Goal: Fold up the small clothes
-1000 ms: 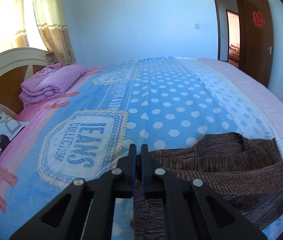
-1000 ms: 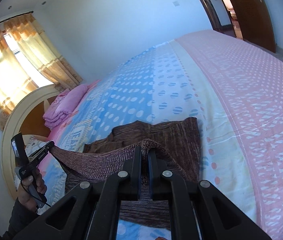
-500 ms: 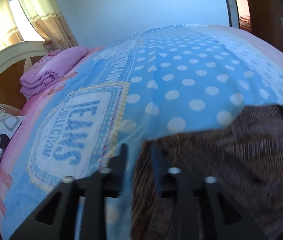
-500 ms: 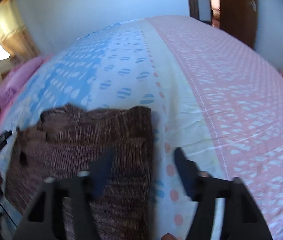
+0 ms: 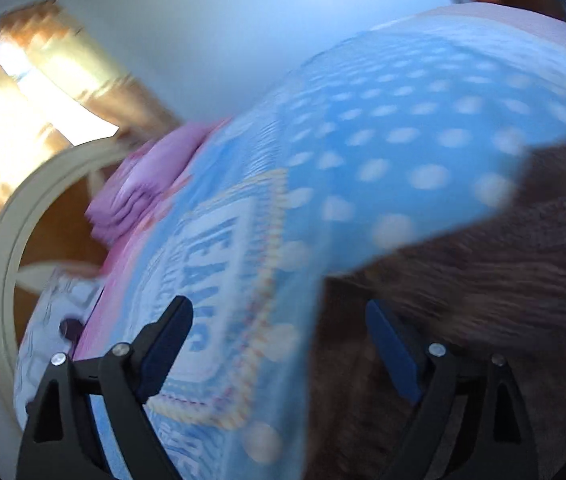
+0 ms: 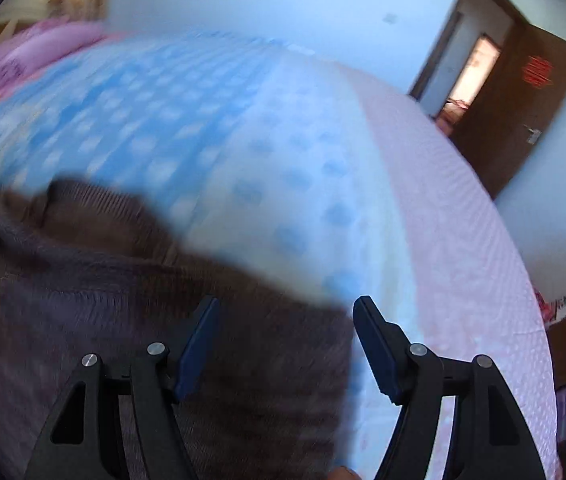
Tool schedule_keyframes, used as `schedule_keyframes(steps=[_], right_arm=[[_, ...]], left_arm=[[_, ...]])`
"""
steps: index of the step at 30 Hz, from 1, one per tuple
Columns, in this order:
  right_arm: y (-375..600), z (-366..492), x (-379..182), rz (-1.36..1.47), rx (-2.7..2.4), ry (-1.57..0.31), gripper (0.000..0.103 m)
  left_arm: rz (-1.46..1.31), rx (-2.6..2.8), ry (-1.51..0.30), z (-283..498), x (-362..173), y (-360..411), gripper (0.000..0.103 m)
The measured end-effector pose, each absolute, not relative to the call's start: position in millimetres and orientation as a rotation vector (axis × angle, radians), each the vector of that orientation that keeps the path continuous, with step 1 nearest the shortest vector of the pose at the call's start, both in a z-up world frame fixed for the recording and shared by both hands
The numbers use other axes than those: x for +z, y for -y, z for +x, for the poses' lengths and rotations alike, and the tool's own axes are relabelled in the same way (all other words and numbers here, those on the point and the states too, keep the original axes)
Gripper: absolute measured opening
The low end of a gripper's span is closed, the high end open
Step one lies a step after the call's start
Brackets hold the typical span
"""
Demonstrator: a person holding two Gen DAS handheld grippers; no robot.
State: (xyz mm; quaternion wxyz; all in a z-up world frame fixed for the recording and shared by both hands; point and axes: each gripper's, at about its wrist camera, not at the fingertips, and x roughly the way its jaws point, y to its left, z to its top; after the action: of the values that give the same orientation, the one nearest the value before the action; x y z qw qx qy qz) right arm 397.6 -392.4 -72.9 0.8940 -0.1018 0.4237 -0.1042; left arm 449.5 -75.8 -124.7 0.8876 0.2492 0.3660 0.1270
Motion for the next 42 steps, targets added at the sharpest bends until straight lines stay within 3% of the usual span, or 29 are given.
schedule_keyframes(steps=[8,13,15,20,22,23,24,25,26,33,40,41,42], right_arm=[[439.8,355.5,-69.0,-0.054,-0.175,-0.854,0.07],[465.2,310.7,-79.9,0.091,-0.147,-0.85,0.07],[465.2,298.8,-80.3,0.108,-0.151,-0.832,0.07],[470.1,285.7,-83.9,0.171,-0.14,-0.796,0.07],[471.2,281.7,-86.7,0.19,-0.138,-0.779,0.07],[472.2,279.9,-89.6,0.202,-0.136,-0.777,0.07],[472.6,279.9,-93.0,0.21,-0.135,-0.78,0.07],[472.9,279.0,-96.6,0.215,-0.134,-0.783,0.07],[473.1,277.5,-99.6,0.217,-0.134,-0.784,0.07],[486.6,267.0,-111.7,0.282,-0.158,-0.754,0.07],[485.7,267.2,-112.9,0.295,-0.159,-0.752,0.07],[486.1,267.1,-114.5,0.297,-0.163,-0.758,0.07],[486.7,267.0,-115.5,0.302,-0.171,-0.765,0.07]], left_arm=[[0.358,0.269,-0.797,426.7,-118.2,10.6,0.09],[0.248,0.116,-0.771,412.2,-101.8,10.9,0.09],[0.214,0.042,-0.777,415.6,-100.3,21.2,0.085],[0.206,-0.082,-0.836,438.3,-113.4,54.9,0.057],[0.192,-0.124,-0.916,453.6,-129.7,65.1,0.05],[0.192,-0.125,-0.943,457.8,-135.7,68.4,0.041],[0.188,-0.126,-0.947,460.5,-140.6,69.7,0.02],[0.19,-0.139,-0.946,461.4,-142.3,71.3,0.007],[0.193,-0.147,-0.947,460.8,-142.0,72.4,0.004],[0.146,-0.069,-0.816,441.5,-117.0,46.1,0.0],[0.1,-0.106,-0.897,449.4,-129.3,43.6,0.005],[0.089,-0.118,-0.902,448.5,-129.4,45.6,0.014],[0.089,-0.125,-0.911,448.2,-130.0,48.5,0.036]])
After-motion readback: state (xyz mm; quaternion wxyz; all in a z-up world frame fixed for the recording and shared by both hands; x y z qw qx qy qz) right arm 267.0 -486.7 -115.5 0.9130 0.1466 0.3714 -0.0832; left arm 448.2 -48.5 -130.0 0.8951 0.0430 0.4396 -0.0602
